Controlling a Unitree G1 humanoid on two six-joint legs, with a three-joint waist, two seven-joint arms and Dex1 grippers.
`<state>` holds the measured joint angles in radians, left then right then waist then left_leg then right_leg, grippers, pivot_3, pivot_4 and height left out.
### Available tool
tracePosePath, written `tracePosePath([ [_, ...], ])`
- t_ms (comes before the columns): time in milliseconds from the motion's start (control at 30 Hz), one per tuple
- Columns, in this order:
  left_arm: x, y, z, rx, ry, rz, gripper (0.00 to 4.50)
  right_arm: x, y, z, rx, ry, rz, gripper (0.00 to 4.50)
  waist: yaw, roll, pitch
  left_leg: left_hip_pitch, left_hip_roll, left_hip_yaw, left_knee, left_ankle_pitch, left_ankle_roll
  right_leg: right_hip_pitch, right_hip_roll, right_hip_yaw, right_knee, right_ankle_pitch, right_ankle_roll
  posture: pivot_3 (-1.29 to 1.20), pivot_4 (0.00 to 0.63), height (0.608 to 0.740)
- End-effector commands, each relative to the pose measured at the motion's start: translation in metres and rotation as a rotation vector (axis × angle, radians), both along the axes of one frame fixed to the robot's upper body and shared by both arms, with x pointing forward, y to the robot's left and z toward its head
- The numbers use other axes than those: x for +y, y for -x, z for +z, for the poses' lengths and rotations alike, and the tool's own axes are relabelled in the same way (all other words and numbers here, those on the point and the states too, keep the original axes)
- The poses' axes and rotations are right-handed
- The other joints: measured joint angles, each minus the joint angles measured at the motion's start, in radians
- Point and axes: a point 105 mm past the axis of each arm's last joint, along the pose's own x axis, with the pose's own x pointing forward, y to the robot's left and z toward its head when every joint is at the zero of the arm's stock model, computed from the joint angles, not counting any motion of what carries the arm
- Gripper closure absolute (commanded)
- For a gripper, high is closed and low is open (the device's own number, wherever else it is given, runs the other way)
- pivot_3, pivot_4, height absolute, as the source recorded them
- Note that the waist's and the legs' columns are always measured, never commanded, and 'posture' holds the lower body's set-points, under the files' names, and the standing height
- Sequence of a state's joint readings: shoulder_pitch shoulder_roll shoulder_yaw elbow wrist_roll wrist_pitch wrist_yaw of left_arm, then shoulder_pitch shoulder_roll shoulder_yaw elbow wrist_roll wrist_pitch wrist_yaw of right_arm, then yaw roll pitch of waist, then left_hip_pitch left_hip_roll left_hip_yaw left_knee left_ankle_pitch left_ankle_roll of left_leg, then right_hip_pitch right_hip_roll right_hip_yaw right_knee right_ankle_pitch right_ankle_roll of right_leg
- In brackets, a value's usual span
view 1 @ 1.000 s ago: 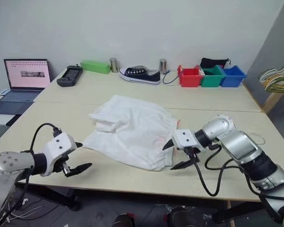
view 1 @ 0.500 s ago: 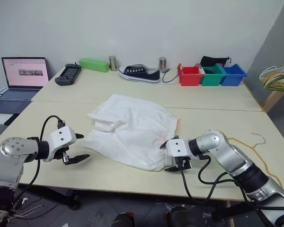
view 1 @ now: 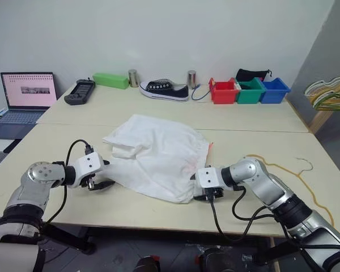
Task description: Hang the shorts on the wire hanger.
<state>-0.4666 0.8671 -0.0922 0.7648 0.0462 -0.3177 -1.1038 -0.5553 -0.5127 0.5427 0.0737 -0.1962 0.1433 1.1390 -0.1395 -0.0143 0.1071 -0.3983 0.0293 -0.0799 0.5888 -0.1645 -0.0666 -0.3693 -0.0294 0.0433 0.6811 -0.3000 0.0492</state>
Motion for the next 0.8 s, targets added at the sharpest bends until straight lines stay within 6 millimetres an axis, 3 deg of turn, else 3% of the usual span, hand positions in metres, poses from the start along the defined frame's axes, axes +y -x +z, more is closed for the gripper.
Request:
tracePosePath([
  [33,0.002,0.004,-0.009,0.034,-0.026,-0.008,1.58,0.003,-0.008,0.009,-0.042,-0.007,-0.011,2.29,-0.001,0.000,0.000,0.000,0.000,0.000,0.000,0.000,0.000,0.000,0.000,0.000,0.000,0.000,0.000,-0.15,0.055,0.740],
  [333,0.002,0.008,0.002,0.023,-0.025,-0.041,3.57,-0.002,-0.012,0.011,-0.044,-0.007,-0.029,4.47,-0.002,0.000,0.000,0.000,0.000,0.000,0.000,0.000,0.000,0.000,0.000,0.000,0.000,0.001,0.000,-0.15,0.047,0.740],
  [467,-0.010,0.014,0.012,0.018,0.006,-0.071,4.48,-0.006,-0.013,0.015,-0.039,-0.007,-0.029,4.50,-0.001,0.000,-0.001,-0.001,0.000,0.000,0.000,0.000,0.000,0.000,0.000,0.000,0.000,0.001,0.001,-0.14,0.039,0.740],
  [633,-0.031,0.044,0.022,0.130,0.024,-0.149,4.48,-0.017,-0.007,0.020,-0.005,-0.011,-0.027,4.50,-0.002,-0.001,-0.001,-0.006,0.000,0.001,0.000,0.000,0.000,0.000,0.000,0.001,0.000,0.003,0.005,-0.12,0.026,0.740],
  [700,-0.043,0.060,0.029,0.186,0.046,-0.196,4.48,-0.023,0.002,0.022,0.036,-0.005,0.000,4.50,-0.001,-0.001,-0.001,-0.008,0.000,0.001,0.000,0.000,-0.001,-0.002,0.000,0.001,0.000,0.003,0.005,-0.11,0.022,0.740],
  [800,-0.059,0.091,0.042,0.304,0.079,-0.279,4.48,-0.038,0.041,0.029,0.213,0.009,0.126,4.50,0.001,-0.001,-0.001,-0.012,0.000,0.001,0.000,-0.001,-0.001,-0.005,0.000,0.000,-0.001,0.002,0.004,-0.11,0.020,0.740],
])
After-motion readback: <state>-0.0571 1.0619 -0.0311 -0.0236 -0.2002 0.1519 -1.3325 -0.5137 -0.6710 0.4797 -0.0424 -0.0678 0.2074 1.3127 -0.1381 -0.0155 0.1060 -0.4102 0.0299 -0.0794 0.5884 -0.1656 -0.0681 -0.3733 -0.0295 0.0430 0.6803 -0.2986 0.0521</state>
